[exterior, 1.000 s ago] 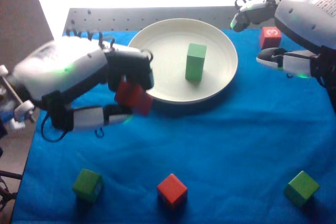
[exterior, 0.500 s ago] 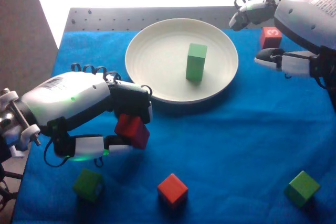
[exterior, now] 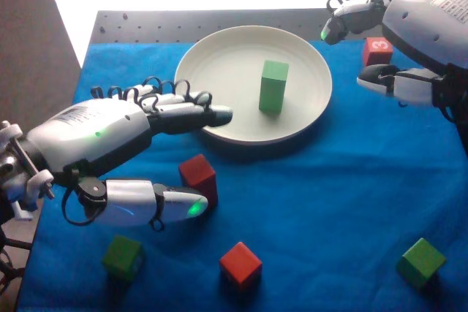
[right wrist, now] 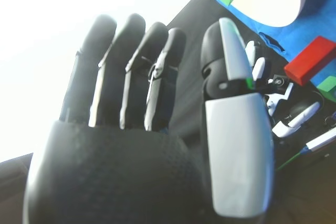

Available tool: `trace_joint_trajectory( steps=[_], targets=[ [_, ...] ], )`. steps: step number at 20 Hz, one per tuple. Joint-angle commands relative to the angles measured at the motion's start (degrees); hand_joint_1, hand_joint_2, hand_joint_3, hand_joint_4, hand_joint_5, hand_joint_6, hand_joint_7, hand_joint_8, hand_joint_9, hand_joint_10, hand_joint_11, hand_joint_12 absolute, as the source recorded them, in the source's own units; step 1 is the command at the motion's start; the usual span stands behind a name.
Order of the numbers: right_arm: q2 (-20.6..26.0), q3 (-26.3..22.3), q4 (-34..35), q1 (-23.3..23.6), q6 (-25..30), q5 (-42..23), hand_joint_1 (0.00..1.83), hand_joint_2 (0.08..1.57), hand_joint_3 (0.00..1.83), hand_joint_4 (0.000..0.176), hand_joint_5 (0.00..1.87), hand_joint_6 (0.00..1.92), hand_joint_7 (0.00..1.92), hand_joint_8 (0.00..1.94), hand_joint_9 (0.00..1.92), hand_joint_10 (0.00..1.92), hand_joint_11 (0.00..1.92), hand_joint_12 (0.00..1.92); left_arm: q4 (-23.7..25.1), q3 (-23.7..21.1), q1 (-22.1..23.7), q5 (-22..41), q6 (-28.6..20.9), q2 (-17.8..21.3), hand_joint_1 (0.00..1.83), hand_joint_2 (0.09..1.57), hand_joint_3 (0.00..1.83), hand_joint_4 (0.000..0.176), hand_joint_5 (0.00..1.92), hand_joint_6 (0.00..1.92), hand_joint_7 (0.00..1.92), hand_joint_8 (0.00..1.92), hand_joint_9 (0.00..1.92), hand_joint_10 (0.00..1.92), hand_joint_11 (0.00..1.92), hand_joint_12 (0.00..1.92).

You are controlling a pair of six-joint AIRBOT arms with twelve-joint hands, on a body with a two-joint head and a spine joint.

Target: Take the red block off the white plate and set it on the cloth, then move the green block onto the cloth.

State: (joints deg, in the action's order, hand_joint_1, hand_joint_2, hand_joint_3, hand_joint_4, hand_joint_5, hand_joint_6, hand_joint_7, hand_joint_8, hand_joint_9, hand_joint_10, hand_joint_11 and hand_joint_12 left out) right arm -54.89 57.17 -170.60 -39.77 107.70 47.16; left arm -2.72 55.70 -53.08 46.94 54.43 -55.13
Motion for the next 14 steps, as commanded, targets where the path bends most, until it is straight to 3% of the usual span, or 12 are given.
trace_joint_trajectory(
  steps=[1, 2, 3, 4, 5, 6, 7, 9, 10, 11, 12, 14],
  targets=[
    [-0.01, 0.15, -1.58, 0.9, -0.32, 6.78, 1.15, 1.05, 0.0, 0.0, 0.67, 0.59, 0.56, 1.17, 0.52, 1.4, 0.41, 1.78, -0.8, 0.31, 0.36, 8.48, -0.26, -0.13, 0.35, 1.07, 0.0, 0.172, 0.14, 0.0, 0.06, 0.0, 0.16, 0.06, 0.0, 1.05],
    [-0.01, 0.24, -1.53, 0.9, -0.32, 6.78, 1.15, 1.05, 0.0, 0.0, 0.67, 0.59, 0.56, 1.17, 0.52, 1.4, 0.41, 1.78, -1.39, 0.56, 0.35, 9.25, -0.26, -0.07, 0.35, 1.07, 0.0, 0.172, 0.14, 0.0, 0.06, 0.0, 0.16, 0.06, 0.0, 1.05],
    [-0.03, 0.4, -1.38, 0.91, -0.32, 6.77, 1.07, 1.06, 0.01, 0.0, 0.64, 0.6, 0.55, 1.11, 0.5, 1.37, 0.4, 1.76, -2.07, 0.84, 0.35, 10.08, -0.24, 0.02, 0.22, 1.09, 0.01, 0.157, 0.12, 0.0, 0.06, 0.0, 0.13, 0.04, 0.0, 0.89],
    [-0.22, 0.63, -1.2, 0.92, -0.32, 6.77, 1.0, 1.06, 0.0, 0.0, 0.63, 0.58, 0.57, 0.99, 0.53, 1.28, 0.47, 1.7, -2.92, 1.18, 0.36, 11.11, -0.22, 0.11, 0.08, 1.11, 0.01, 0.153, 0.09, 0.0, 0.02, 0.0, 0.09, 0.02, 0.0, 0.7],
    [-0.72, 1.0, -1.09, 1.05, -0.32, 6.77, 0.97, 1.05, 0.0, 0.0, 0.63, 0.58, 0.59, 0.92, 0.56, 1.22, 0.52, 1.66, -3.97, 1.5, 0.36, 12.2, 0.07, 0.24, 0.04, 1.15, 0.01, 0.14, 0.1, 0.0, 0.04, 0.0, 0.12, 0.01, 0.0, 0.88],
    [-1.26, 1.42, -1.06, 1.32, -0.32, 6.75, 0.95, 1.03, 0.0, 0.0, 0.61, 0.57, 0.6, 0.86, 0.56, 1.19, 0.52, 1.63, -4.93, 1.61, 0.36, 13.05, 0.74, 0.48, 0.01, 1.18, 0.01, 0.165, 0.08, 0.0, 0.01, 0.0, 0.08, 0.0, 0.0, 0.97],
    [-1.94, 1.89, -1.04, 1.75, -0.32, 6.71, 0.93, 0.99, 0.0, 0.0, 0.6, 0.52, 0.58, 0.81, 0.47, 1.23, 0.33, 1.71, -5.9, 1.58, 0.35, 13.88, 1.92, 0.85, 0.0, 1.17, 0.0, 0.139, 0.12, 0.01, 0.06, 0.01, 0.13, 0.02, 0.0, 1.17],
    [-3.79, 3.26, -1.07, 3.38, -0.32, 5.19, 0.93, 0.96, 0.0, 0.0, 0.64, 0.39, 0.61, 0.76, 0.44, 1.2, 0.28, 1.69, -7.73, 1.38, 0.34, 15.66, 3.75, 1.63, 0.0, 1.18, 0.01, 0.173, 0.13, 0.01, 0.1, 0.01, 0.17, 0.02, 0.0, 1.16],
    [-4.84, 4.1, -1.13, 4.24, -0.32, 3.99, 0.94, 0.95, 0.0, 0.0, 0.66, 0.34, 0.64, 0.71, 0.47, 1.17, 0.32, 1.66, -8.26, 1.38, 0.33, 16.33, 3.89, 1.86, 0.0, 1.19, 0.01, 0.17, 0.14, 0.01, 0.1, 0.01, 0.17, 0.02, 0.0, 1.14],
    [-5.97, 5.04, -1.25, 4.85, -0.32, 3.0, 0.96, 0.95, 0.0, 0.0, 0.68, 0.28, 0.65, 0.63, 0.5, 1.11, 0.36, 1.59, -8.74, 1.37, 0.32, 16.96, 4.06, 1.99, 0.0, 1.19, 0.0, 0.156, 0.16, 0.01, 0.12, 0.0, 0.19, 0.01, 0.0, 1.16],
    [-6.63, 5.62, -1.25, 5.12, -0.32, 2.54, 0.96, 0.95, 0.0, 0.0, 0.68, 0.28, 0.65, 0.63, 0.5, 1.11, 0.36, 1.59, -9.06, 1.35, 0.32, 17.37, 4.26, 2.02, 0.0, 1.19, 0.0, 0.156, 0.16, 0.01, 0.12, 0.0, 0.19, 0.01, 0.0, 1.16],
    [-8.21, 6.99, -1.22, 5.83, -0.32, 1.05, 0.92, 0.96, 0.0, 0.0, 0.7, 0.07, 0.67, 0.43, 0.53, 1.09, 0.38, 1.62, -9.8, 1.25, 0.32, 18.16, 4.91, 2.03, 0.0, 1.22, 0.0, 0.119, 0.23, 0.02, 0.24, 0.02, 0.29, 0.03, 0.07, 1.23]
  ],
)
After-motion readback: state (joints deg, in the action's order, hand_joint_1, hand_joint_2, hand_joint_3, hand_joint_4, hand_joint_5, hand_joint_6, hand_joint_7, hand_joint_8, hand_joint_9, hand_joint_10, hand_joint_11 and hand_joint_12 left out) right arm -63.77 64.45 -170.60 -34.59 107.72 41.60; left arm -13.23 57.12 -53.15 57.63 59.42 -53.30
